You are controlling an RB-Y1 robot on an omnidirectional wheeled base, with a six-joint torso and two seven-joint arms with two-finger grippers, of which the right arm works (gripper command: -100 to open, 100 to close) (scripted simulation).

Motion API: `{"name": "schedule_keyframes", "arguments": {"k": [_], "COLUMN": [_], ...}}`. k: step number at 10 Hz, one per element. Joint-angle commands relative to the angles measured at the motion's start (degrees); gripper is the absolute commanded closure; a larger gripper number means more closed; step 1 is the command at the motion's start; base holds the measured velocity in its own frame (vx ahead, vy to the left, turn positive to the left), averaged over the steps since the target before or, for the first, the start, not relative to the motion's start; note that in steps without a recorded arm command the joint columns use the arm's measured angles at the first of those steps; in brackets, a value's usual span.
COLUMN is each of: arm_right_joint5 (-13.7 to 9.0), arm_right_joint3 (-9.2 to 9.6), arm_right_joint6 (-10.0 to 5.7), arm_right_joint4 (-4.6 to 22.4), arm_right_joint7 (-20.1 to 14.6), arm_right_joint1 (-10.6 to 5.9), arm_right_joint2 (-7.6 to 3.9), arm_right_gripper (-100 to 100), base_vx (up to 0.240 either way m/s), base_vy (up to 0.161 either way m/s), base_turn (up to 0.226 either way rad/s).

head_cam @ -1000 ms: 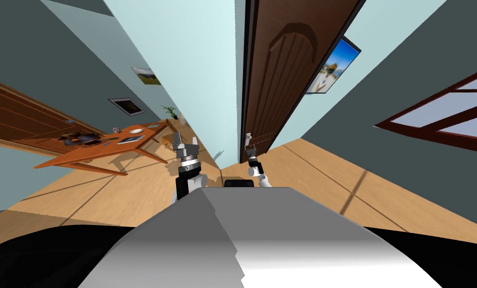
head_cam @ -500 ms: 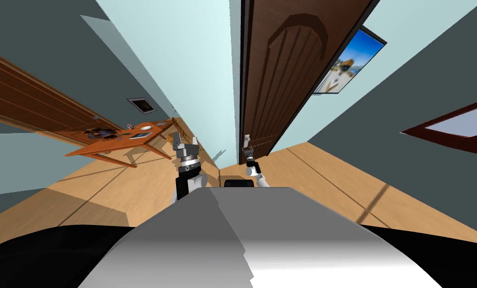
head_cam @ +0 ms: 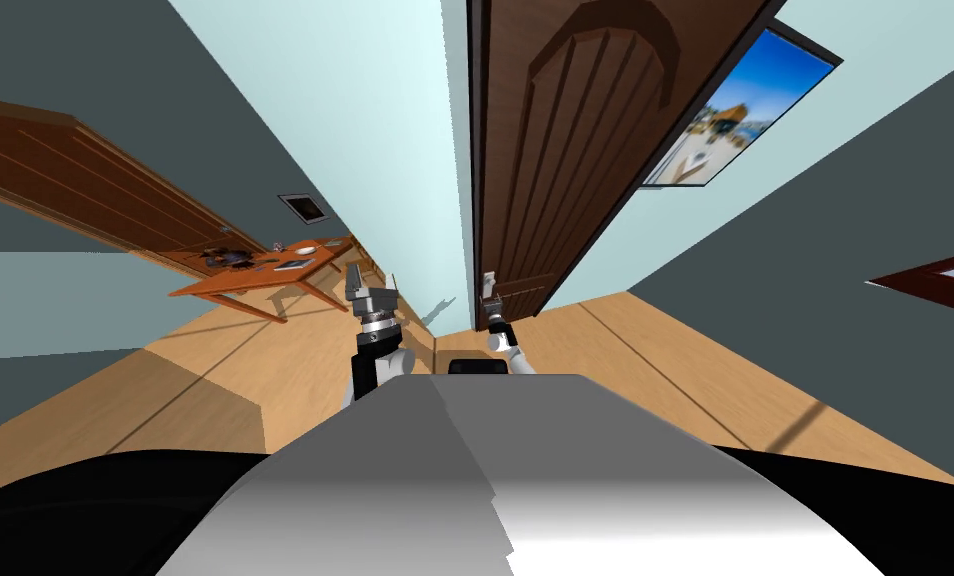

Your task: Push the door open

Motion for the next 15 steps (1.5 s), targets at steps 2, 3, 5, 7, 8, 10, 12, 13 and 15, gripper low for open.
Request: {"name": "schedule_keyframes", "arguments": {"k": [2, 3, 5, 7, 8, 10, 12, 13, 15], "arm_right_joint5": [-1.58, -2.2, -3.27, -3.47, -3.58, -3.69, -3.78, -3.84, -3.87], "arm_right_joint3": [0.81, 1.14, 1.72, 1.78, 1.7, 1.44, 1.22, 1.09, 1.04], "arm_right_joint6": [0.3, 0.38, 0.52, 0.52, 0.45, 0.38, 0.31, 0.27, 0.26], "arm_right_joint4": [1.68, 2.41, 3.69, 4.2, 4.41, 4.66, 4.87, 5.0, 5.11], "arm_right_joint7": [-0.92, -1.29, -1.93, -2.15, -2.34, -2.52, -2.67, -2.76, -2.9], "arm_right_joint1": [-0.84, -1.22, -1.87, -2.27, -2.41, -2.63, -2.81, -2.92, -3.07], "arm_right_joint2": [1.08, 1.6, 2.59, 2.77, 0.9, -0.63, 0.07, 1.44, 1.62], "arm_right_gripper": [-100, -100, -100, -100, -100, -100, -100, -100, -100], "base_vx": [0.048, 0.061, 0.065, 0.047, 0.096, 0.208, 0.199, 0.206, 0.114], "base_vy": [-0.2, -0.183, -0.211, -0.147, -0.004, 0.032, 0.024, 0.064, 0.04], "base_turn": [0.128, 0.099, 0.126, 0.054, 0.015, 0.027, 0.022, 0.026, 0.006]}}
